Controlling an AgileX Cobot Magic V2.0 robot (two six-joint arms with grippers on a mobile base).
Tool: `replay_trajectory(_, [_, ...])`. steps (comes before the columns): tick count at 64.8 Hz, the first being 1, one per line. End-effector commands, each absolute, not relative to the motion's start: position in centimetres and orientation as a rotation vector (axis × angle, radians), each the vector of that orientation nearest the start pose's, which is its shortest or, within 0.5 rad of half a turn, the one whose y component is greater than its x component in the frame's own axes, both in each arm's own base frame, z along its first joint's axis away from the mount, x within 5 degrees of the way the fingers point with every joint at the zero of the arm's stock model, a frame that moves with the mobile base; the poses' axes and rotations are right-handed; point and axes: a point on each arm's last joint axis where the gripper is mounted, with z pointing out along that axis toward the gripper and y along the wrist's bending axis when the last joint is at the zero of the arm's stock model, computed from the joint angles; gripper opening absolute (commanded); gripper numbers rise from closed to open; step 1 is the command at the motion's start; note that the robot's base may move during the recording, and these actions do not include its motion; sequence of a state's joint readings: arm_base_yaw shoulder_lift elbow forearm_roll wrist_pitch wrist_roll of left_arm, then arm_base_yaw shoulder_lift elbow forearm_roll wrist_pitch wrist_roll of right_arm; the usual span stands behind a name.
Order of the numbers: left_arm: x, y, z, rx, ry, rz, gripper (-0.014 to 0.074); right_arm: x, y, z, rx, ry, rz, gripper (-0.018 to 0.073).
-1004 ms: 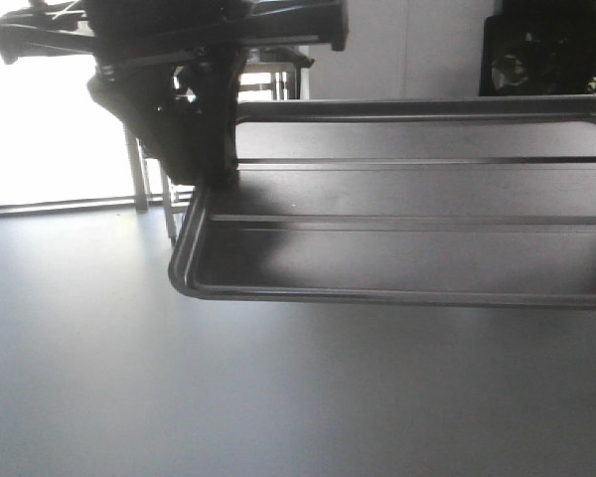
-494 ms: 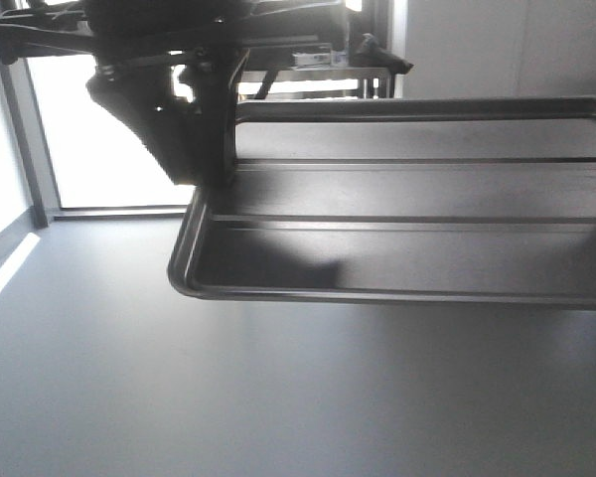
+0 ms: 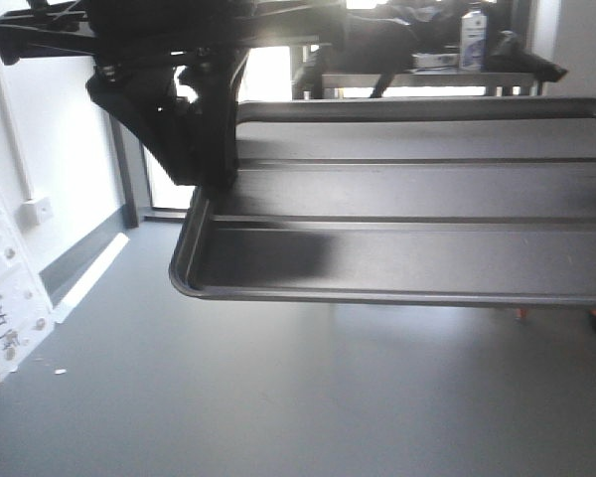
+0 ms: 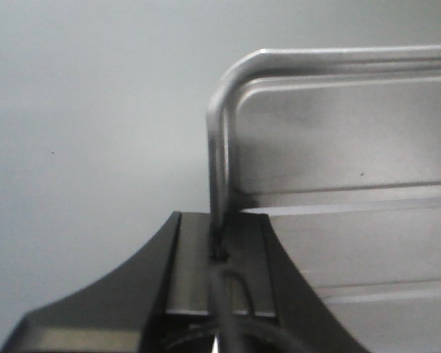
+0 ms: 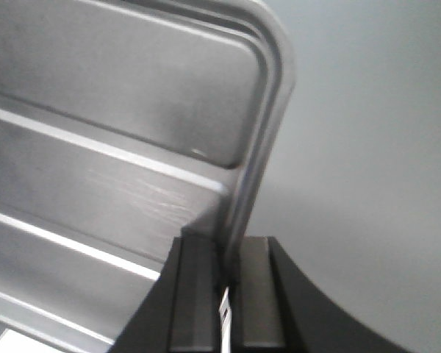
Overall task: Grab silver tray and stack on right shelf
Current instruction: 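Hold the tray level with both grippers while the base drives to another shelf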
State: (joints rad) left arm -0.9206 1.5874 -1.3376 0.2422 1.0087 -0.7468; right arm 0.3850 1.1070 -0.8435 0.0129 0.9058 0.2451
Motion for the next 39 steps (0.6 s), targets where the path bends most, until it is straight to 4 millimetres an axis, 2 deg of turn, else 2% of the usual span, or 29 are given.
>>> replay_trajectory(1, [21.29,-24.47,32.65,0.38,2.588,-0.196,-0.0093,18.77,7.31,30.25,-0.244,2.593,0.178,0.0057])
replay_trajectory(39, [21.26,-24.49,32.64,0.378,2.591,-0.2,-0.0093,18.77,7.31,30.25,-0.244,2.593,0.178,0.0057])
